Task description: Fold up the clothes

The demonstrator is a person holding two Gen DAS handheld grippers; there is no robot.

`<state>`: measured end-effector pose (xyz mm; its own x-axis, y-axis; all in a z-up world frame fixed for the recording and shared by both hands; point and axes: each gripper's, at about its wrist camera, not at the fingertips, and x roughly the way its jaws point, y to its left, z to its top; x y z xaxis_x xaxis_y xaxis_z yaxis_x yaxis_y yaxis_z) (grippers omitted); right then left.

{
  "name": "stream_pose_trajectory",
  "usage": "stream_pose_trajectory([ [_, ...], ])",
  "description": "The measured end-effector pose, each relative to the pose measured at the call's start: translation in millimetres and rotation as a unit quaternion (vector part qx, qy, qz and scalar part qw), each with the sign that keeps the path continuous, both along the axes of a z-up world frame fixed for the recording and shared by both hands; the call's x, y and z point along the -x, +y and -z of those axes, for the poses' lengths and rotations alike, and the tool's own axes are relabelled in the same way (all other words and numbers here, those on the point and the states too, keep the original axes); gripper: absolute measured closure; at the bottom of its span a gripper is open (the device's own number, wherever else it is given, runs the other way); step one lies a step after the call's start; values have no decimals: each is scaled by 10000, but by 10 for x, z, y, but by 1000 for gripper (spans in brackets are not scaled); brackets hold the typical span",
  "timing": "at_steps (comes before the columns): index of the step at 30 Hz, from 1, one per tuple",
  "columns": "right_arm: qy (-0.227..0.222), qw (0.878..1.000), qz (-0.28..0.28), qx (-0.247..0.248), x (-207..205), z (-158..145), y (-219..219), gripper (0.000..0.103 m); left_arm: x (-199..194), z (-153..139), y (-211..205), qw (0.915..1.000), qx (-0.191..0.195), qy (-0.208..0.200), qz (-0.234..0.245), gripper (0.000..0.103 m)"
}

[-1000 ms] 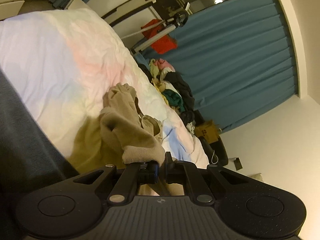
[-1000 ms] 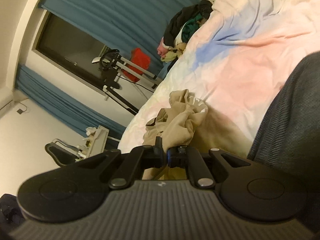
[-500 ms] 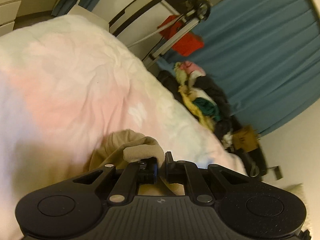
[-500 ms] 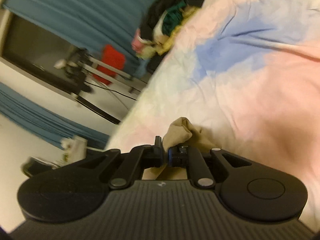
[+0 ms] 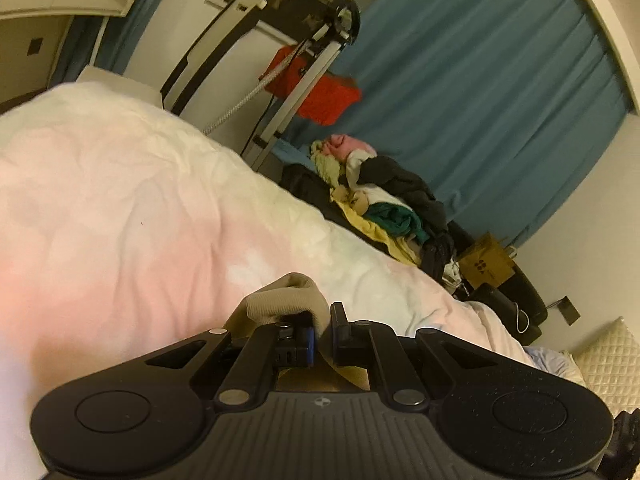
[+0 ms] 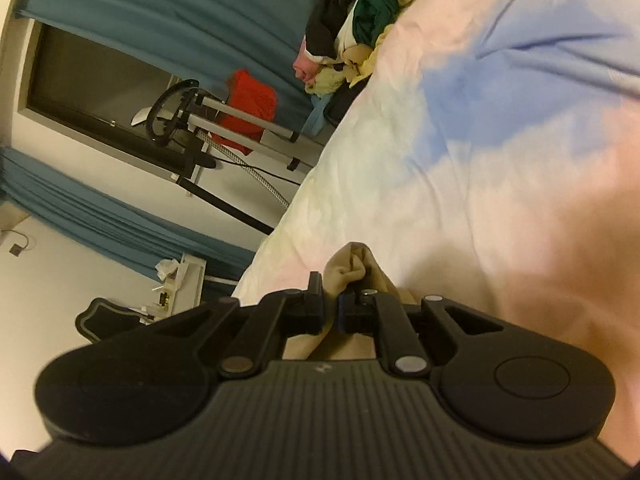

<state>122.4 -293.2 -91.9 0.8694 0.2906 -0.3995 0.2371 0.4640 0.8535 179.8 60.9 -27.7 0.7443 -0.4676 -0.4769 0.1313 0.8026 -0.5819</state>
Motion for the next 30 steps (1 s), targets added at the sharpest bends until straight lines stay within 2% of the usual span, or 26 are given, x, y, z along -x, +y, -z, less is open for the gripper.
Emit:
stream_pose_trajectory([
  [2,112,9999,-41,14,-31,55,7,91,-40,24,-21,10000,-34,30,37,92],
  [3,158,9998,-92,37,-38,77,22,83,-60,36,-32,10000,-51,44,55,81],
  [4,133,9997,-179,98,-25,60,52,70,-57,41,-17,9999,-18,99,86,58],
  [5,78,9994,-280,175,-4,27,88,42,-52,44,0,9998,20,158,119,48],
  [6,-134,9990,-348,264,56,-42,139,12,-18,11,9,9999,5,94,118,28],
  [7,-417,9976,-344,431,145,-146,194,5,-6,15,-14,9998,-106,64,141,10],
  [9,-876,9895,-360,1094,304,-369,336,7,13,31,-67,9992,-345,13,193,0],
  [12,-1531,9580,-476,2376,483,-589,613,7,42,56,-146,9971,-703,-64,270,0],
  [14,-1610,9386,-593,2993,486,-614,757,7,61,72,-199,9950,-941,-115,321,0],
  [16,-1424,9280,-827,3343,382,-541,854,7,80,89,-252,9922,-1179,-167,372,0],
  [18,-1248,9226,-994,3512,228,-417,901,9,99,105,-304,9888,-1416,-218,423,1],
  [19,-1162,9199,-1073,3589,149,-354,923,16,109,113,-331,9868,-1534,-243,448,1],
  [20,-990,9184,-1129,3661,55,-277,941,33,118,121,-357,9847,-1652,-269,473,1],
  [21,-782,9170,-1177,3731,-44,-195,957,36,88,187,-390,9824,-1791,-186,491,3],
  [24,-276,9275,-1308,3492,-248,88,925,40,40,332,-455,9781,-1999,12,578,4],
  [26,-120,9284,-1348,3461,-248,208,933,40,29,401,-487,9764,-2056,115,649,4],
  [30,-171,9268,-1340,3504,-66,69,988,39,166,298,-443,9761,-2078,44,635,4],
])
